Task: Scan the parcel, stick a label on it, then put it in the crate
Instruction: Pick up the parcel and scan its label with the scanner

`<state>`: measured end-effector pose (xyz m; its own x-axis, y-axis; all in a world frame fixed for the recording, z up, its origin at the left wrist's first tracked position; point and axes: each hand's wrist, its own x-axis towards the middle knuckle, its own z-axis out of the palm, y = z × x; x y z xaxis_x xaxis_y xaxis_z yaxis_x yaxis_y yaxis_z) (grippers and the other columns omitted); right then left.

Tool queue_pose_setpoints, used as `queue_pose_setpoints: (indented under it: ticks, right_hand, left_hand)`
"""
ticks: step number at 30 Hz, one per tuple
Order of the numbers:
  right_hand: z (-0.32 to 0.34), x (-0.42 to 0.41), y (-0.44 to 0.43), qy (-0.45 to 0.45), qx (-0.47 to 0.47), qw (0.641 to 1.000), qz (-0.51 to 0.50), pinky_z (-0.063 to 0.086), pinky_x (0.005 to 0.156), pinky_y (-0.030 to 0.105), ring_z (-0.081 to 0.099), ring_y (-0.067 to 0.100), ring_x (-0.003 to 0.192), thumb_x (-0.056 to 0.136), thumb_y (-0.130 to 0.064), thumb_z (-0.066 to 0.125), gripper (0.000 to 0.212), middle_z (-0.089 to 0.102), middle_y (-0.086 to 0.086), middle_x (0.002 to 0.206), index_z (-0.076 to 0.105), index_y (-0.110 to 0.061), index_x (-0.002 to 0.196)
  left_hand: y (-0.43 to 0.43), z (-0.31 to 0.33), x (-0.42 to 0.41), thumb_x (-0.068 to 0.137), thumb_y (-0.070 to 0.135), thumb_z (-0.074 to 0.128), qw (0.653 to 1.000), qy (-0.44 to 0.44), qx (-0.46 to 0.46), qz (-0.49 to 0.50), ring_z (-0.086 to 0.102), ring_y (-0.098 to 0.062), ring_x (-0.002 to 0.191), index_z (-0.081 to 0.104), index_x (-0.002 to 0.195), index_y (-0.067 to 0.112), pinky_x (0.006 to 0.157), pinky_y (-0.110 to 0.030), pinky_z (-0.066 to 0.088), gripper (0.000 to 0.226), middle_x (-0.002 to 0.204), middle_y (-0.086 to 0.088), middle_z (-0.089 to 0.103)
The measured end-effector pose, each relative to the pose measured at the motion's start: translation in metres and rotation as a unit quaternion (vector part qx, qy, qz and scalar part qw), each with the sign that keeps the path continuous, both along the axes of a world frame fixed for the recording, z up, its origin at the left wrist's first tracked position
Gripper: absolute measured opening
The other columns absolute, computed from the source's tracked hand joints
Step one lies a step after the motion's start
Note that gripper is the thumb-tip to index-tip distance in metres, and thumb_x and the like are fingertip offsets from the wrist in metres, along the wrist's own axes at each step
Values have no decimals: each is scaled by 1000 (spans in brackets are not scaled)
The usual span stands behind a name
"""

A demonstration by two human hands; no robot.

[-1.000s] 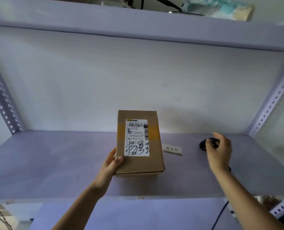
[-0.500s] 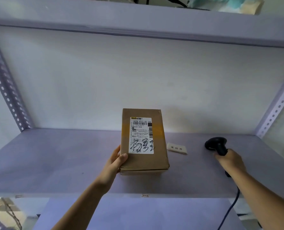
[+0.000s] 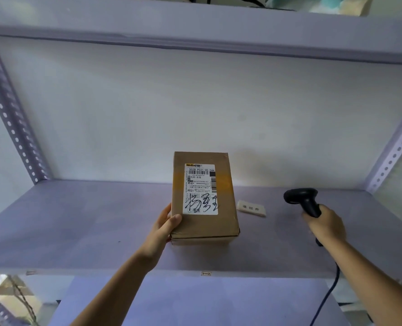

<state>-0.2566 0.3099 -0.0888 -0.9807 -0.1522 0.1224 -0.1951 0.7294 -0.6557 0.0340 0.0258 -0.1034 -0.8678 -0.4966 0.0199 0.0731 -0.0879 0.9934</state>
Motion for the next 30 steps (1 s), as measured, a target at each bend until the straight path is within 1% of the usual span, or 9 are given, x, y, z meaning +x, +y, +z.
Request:
queue_pose_setpoints:
  ticks: [4, 7, 10, 13, 17, 21, 23, 26, 30]
  right_hand:
    - [18, 11, -3, -3, -41, 997, 59, 49, 56, 34, 68, 36, 64, 85, -22, 63, 10, 68, 16, 67, 58, -15, 79]
    - [39, 18, -8, -23, -64, 992, 105, 51, 59, 36, 66, 28, 58, 84, -17, 64, 6, 67, 12, 64, 59, -17, 83]
    - [62, 29, -15, -47, -86, 983, 155, 51, 56, 34, 64, 21, 53, 82, -16, 66, 9, 66, 8, 63, 60, -16, 89]
    - [90, 45, -23, -50, -83, 972, 214, 51, 52, 30, 61, 13, 48, 81, -15, 67, 14, 63, 3, 63, 60, -21, 91]
    - [126, 67, -31, -25, -72, 951, 300, 44, 50, 29, 51, 10, 44, 80, -26, 71, 11, 51, -8, 54, 62, -24, 87]
    - [152, 90, -37, 24, -50, 926, 374, 40, 45, 9, 55, -4, 47, 80, -30, 74, 11, 61, -24, 56, 66, -36, 85]
    - [159, 98, -39, 42, -26, 916, 397, 40, 49, 3, 58, -14, 57, 81, -27, 74, 20, 63, -35, 64, 62, -44, 82]
    - [159, 100, -42, 55, 20, 916, 397, 43, 63, 11, 61, -10, 71, 81, -27, 73, 28, 66, -29, 72, 59, -50, 77]
    - [152, 99, -44, 65, 63, 916, 390, 51, 75, 30, 65, 6, 83, 81, -26, 72, 33, 68, -21, 83, 58, -55, 72]
  left_hand:
    - [-1, -1, -1, 72, 58, 60, 1000, -7, 4, 2, 61, -24, 117, 51, 135, 34, 86, -41, 54, 68, 131, 4, 64]
    - [-1, 0, -2, 70, 59, 61, 1000, -13, 8, 5, 62, -23, 113, 51, 135, 34, 81, -37, 52, 70, 130, 2, 64]
    - [-1, 2, -2, 62, 71, 67, 1000, -17, 6, 4, 63, -21, 111, 52, 133, 35, 78, -35, 52, 81, 130, 3, 65]
    - [-1, 2, -2, 55, 75, 69, 1000, -20, 5, 2, 61, -24, 116, 52, 134, 36, 84, -39, 52, 89, 130, 5, 65]
    - [-1, 1, -1, 64, 67, 67, 1000, -14, 2, -4, 61, -23, 117, 52, 134, 37, 94, -48, 51, 77, 129, 8, 65]
    - [0, 2, 0, 61, 70, 69, 1000, -4, -9, -6, 62, -20, 115, 49, 137, 34, 95, -45, 52, 87, 128, 9, 66]
    - [1, 1, 1, 69, 61, 66, 1000, 4, -21, -9, 64, -17, 114, 49, 137, 32, 91, -39, 56, 76, 128, 8, 66]
    - [2, 1, 2, 75, 51, 60, 999, 16, -29, -7, 64, -14, 114, 49, 138, 28, 85, -27, 57, 68, 130, 7, 66]
    - [4, 0, 4, 77, 47, 60, 999, 25, -35, 2, 62, -14, 118, 48, 140, 24, 87, -24, 56, 67, 132, 5, 65]
